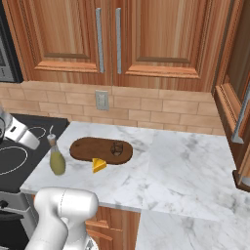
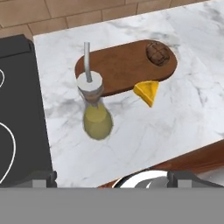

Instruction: Retrieve the reheated potato from the microwave, then place the potato, cheese, and condiment on the cutting board.

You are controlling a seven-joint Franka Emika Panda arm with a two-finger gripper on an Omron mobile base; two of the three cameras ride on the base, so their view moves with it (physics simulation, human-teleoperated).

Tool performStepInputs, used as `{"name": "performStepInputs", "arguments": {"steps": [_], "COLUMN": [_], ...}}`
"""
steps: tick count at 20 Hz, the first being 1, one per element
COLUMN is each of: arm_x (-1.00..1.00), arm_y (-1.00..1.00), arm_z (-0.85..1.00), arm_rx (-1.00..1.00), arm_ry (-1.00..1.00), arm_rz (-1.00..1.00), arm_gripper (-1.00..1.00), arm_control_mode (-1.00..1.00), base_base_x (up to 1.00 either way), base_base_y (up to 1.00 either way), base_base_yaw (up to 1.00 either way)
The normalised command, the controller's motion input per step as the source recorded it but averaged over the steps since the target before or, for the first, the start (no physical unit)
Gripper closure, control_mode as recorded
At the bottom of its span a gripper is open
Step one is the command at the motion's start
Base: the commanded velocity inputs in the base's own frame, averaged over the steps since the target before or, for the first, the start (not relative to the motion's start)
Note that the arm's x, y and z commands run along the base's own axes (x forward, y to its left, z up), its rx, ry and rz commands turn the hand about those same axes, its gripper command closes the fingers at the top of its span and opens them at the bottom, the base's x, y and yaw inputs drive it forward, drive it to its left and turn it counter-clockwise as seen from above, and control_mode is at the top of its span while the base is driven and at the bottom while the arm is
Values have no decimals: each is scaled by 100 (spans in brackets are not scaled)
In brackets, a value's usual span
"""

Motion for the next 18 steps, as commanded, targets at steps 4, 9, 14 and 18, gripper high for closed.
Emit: {"name": "performStepInputs", "arguments": {"steps": [4, 9, 14, 18], "arm_x": [21, 5, 0, 12], "arm_y": [-7, -4, -2, -10], "arm_z": [-11, -15, -22, -21], "arm_rx": [-1, -3, -2, 0], "arm_ry": [1, 0, 0, 0], "arm_rz": [0, 0, 1, 4], "arm_gripper": [-100, -100, -100, -100], "arm_control_mode": [-100, -100, -100, -100], "base_base_x": [0, 0, 0, 0], "base_base_y": [0, 0, 0, 0], "base_base_yaw": [0, 0, 0, 0]}}
